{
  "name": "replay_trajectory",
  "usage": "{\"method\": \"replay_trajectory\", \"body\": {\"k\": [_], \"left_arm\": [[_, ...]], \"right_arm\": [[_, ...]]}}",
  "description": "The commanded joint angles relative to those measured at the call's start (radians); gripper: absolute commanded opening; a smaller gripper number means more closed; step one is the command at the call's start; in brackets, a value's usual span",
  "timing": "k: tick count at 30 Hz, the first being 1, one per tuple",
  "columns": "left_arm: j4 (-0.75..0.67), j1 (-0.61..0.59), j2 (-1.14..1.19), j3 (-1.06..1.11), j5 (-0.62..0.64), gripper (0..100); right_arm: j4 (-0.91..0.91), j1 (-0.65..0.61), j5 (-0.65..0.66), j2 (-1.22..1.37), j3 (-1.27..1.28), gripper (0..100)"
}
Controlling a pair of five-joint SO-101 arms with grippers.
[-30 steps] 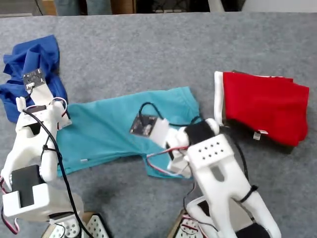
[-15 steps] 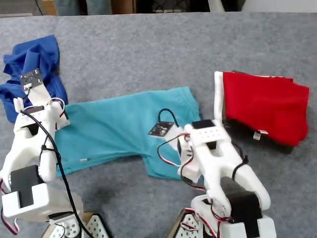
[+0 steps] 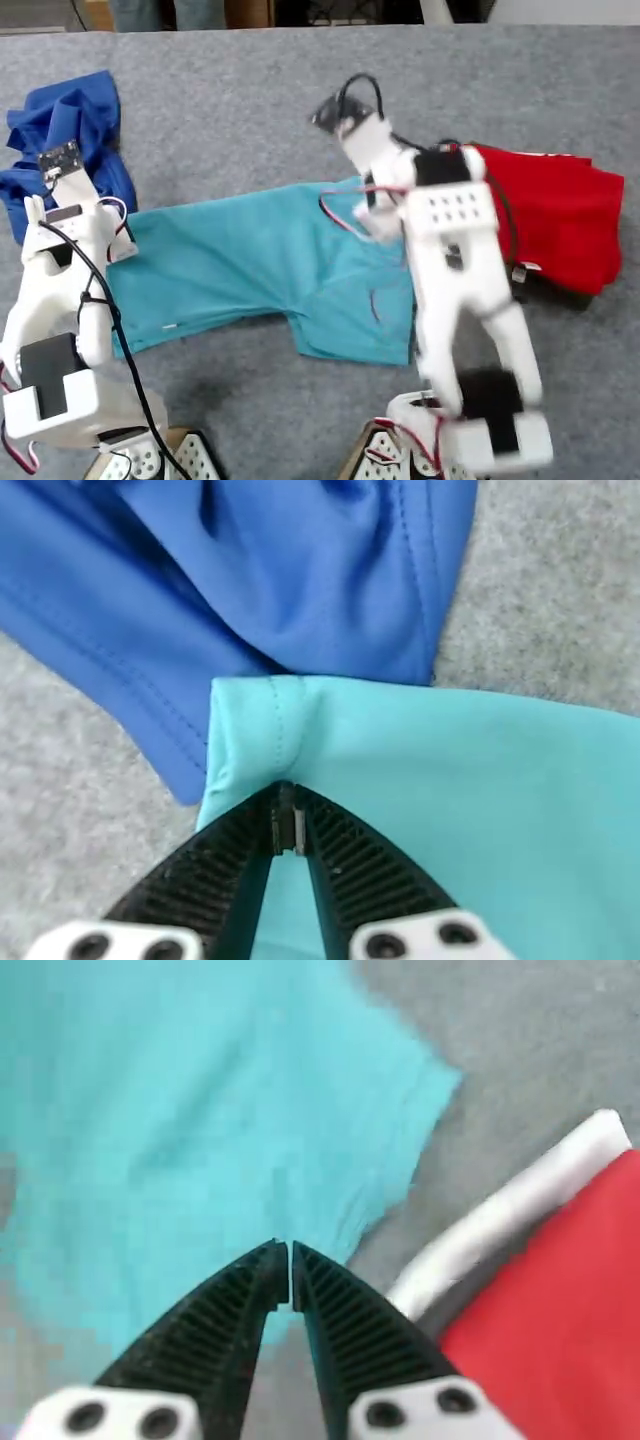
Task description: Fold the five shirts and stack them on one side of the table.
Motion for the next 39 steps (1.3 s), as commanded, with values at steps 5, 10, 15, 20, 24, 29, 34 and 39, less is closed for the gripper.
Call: {"method": "replay_trajectory", "body": {"k": [5,10,15,20,24,29,34,39], "left_arm": [[0.009,-0.013,-0.008,-0.044,0.009,3],[0.009,-0.015,-0.008,-0.044,0.008,3],[0.009,-0.015,-0.015,-0.047,0.000,3],[0.018,-0.018,-0.018,-0.048,0.000,3],[0.035,-0.018,-0.035,-0.050,-0.002,3],[0.087,-0.018,-0.170,-0.004,-0.002,3],[0.020,-0.015,-0.292,0.108,-0.002,3],[-0.069,-0.018,-0.342,0.183,-0.002,3]], "right_arm": [[-0.394,0.061,-0.164,0.532,-0.214,1.5],[-0.301,0.124,-0.173,0.812,-0.530,1.5],[0.123,0.106,-0.164,0.909,-0.901,1.5],[0.428,0.083,-0.164,0.908,-1.196,1.5],[0.434,0.084,-0.130,0.845,-1.204,1.5],[0.433,0.002,0.037,0.550,-0.819,1.5],[0.394,-0.075,0.344,0.171,-0.294,5.1],[0.281,-0.089,0.491,-0.165,0.200,20.5]]}}
